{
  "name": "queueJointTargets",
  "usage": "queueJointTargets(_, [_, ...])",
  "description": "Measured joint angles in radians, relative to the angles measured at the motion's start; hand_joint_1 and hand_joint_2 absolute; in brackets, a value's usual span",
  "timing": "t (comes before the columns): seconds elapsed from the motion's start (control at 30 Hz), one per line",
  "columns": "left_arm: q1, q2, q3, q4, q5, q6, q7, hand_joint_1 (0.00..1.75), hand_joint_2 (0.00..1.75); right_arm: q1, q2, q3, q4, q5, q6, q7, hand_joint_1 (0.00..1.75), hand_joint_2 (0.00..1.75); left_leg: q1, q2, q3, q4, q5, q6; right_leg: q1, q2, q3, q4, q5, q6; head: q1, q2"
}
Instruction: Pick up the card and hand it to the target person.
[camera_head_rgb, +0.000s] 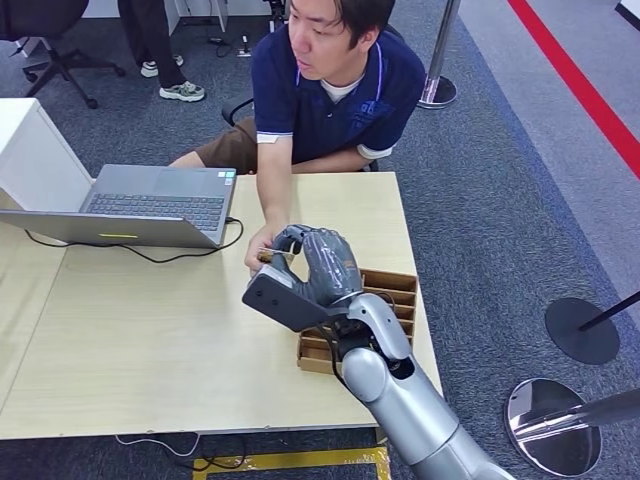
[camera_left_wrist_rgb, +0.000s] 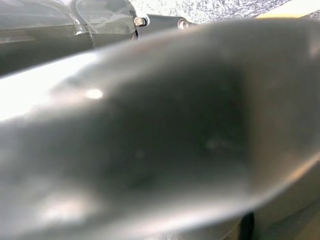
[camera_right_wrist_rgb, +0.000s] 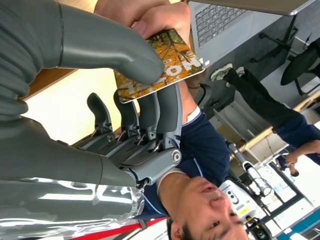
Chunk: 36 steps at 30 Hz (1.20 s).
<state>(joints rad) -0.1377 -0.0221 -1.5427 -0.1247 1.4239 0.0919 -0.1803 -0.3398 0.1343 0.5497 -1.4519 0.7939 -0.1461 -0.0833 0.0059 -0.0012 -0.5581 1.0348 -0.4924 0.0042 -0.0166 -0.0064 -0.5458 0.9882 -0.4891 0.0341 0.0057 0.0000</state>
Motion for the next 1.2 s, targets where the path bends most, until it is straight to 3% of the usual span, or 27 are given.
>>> queueJointTargets(0.13, [0.0, 0.0, 0.0, 0.0, 0.0, 0.001, -0.002, 0.0, 0.0, -0.001, 0.0, 0.0, 0.0, 0.0, 0.0, 0.001, 0.0, 1.75, 0.0, 0.0, 0.0, 0.0, 0.0, 0.0, 0.0, 0.0, 0.0, 0.0, 0.0, 0.0, 0.0, 0.0])
queueJointTargets(0.67, [0.0, 0.0, 0.0, 0.0, 0.006, 0.002, 0.002, 0.0, 0.0, -0.01, 0.0, 0.0, 0.005, -0.005, 0.0, 0.001, 0.0, 1.75, 0.0, 0.0, 0.0, 0.0, 0.0, 0.0, 0.0, 0.0, 0.0, 0.0, 0.0, 0.0, 0.0, 0.0])
queueJointTargets(0.9, [0.001, 0.0, 0.0, 0.0, 0.014, 0.002, 0.001, 0.0, 0.0, -0.01, -0.006, -0.003, 0.0, -0.003, -0.045, 0.008, 0.0, 1.75, 0.0, 0.0, 0.0, 0.0, 0.0, 0.0, 0.0, 0.0, 0.0, 0.0, 0.0, 0.0, 0.0, 0.0])
queueJointTargets(1.2, [0.003, 0.0, 0.0, 0.0, 0.033, 0.002, 0.001, 0.0, 0.0, 0.046, -0.042, -0.133, -0.129, 0.05, -0.147, 0.016, 0.0, 1.75, 0.0, 0.0, 0.0, 0.0, 0.0, 0.0, 0.0, 0.0, 0.0, 0.0, 0.0, 0.0, 0.0, 0.0])
